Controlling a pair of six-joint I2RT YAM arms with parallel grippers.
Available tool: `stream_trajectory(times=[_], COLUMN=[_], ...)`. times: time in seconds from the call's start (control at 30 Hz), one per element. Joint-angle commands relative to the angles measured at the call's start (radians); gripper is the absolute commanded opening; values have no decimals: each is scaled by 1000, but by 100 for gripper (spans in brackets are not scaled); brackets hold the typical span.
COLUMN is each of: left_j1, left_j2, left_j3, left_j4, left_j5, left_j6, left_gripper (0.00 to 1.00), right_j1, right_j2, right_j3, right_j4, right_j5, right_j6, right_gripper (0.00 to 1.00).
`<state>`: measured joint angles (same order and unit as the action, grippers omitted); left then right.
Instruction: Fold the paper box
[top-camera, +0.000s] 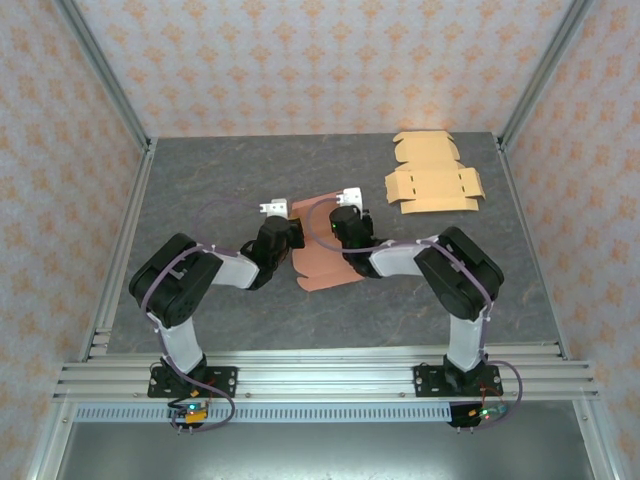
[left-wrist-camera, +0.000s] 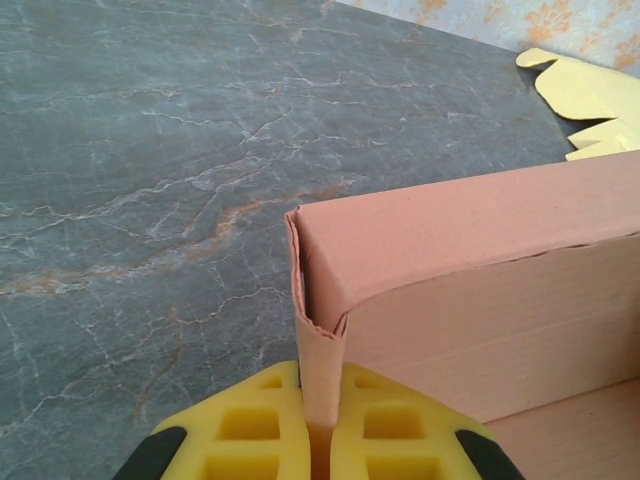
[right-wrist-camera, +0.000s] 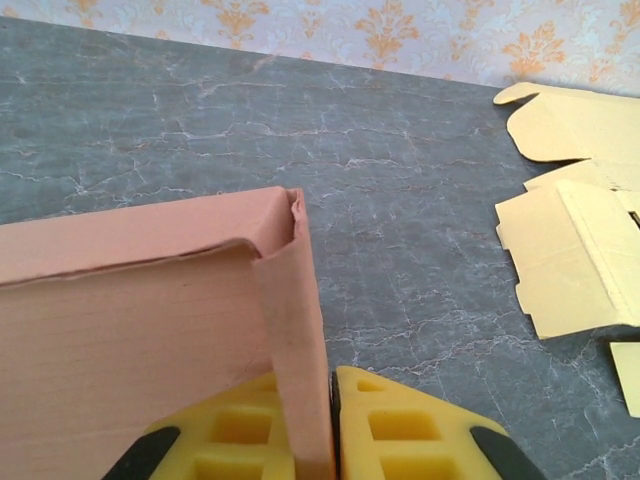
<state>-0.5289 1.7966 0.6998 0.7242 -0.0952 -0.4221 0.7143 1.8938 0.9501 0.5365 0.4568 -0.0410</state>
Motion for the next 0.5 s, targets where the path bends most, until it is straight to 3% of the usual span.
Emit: stream_trajectory(times=[0.0, 0.03, 0.27, 0.47], left_j1=[-25, -25, -28, -32], left_j2=[-23, -27, -42, -40], left_j3=[3, 1, 7, 19], left_j4=[-100, -98, -135, -167], left_j5=[-8, -10, -24, -45], left_j6=[-15, -16, -16, -17], left_gripper=[0, 0, 0, 0], right_j1=[0, 0, -1, -1], right_j2=[14, 17, 8, -62], right_j3=[49, 58, 83, 12], right_j4=[-1, -12, -132, -130], right_j5=[84, 96, 119, 15], right_j6=[41, 36, 71, 64], right_gripper=[4, 0, 0, 15])
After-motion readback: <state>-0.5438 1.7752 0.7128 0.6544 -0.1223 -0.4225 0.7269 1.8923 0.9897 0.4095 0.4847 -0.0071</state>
